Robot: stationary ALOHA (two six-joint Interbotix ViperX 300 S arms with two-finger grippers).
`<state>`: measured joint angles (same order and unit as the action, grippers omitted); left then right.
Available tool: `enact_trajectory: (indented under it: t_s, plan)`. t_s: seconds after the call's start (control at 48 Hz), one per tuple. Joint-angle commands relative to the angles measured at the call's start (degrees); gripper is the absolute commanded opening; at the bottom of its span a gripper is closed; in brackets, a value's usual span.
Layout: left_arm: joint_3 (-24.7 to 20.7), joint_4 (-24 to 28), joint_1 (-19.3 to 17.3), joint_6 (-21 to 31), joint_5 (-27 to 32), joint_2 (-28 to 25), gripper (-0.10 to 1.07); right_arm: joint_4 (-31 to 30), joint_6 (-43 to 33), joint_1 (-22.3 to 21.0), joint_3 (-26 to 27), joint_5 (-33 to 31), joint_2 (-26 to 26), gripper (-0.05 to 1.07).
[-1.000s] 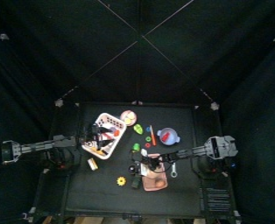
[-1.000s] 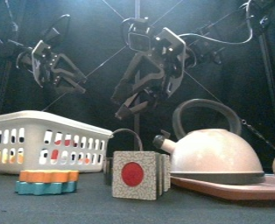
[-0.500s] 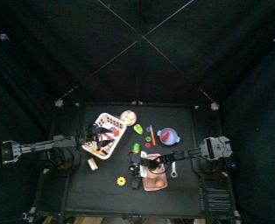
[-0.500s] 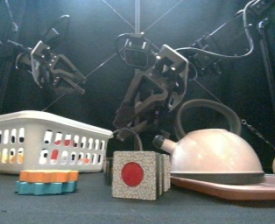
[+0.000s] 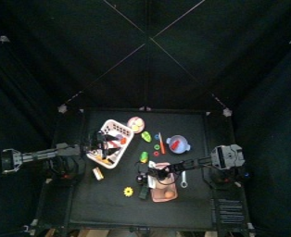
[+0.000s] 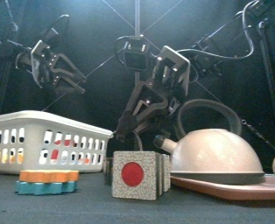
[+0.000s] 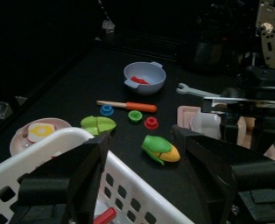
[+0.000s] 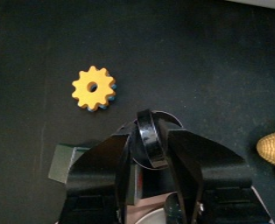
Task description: Grab cookiec utter
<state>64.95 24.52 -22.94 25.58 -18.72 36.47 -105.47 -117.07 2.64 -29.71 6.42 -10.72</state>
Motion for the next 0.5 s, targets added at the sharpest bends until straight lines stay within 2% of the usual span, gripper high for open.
enact_trajectory:
  t_s: [0.0,0.479]
  plan:
    - [-0.6,-0.1,-0.2,0.0,-0.5,0.1,0.93,0.0,0.0,-0.2,1.4,0.1,1.4,0.67]
    - [-0.3,-0.1,-0.1,0.0,-0.5,0.1,0.93,0.6,0.0,-0.4,1.4,0.5,4.8,0.65]
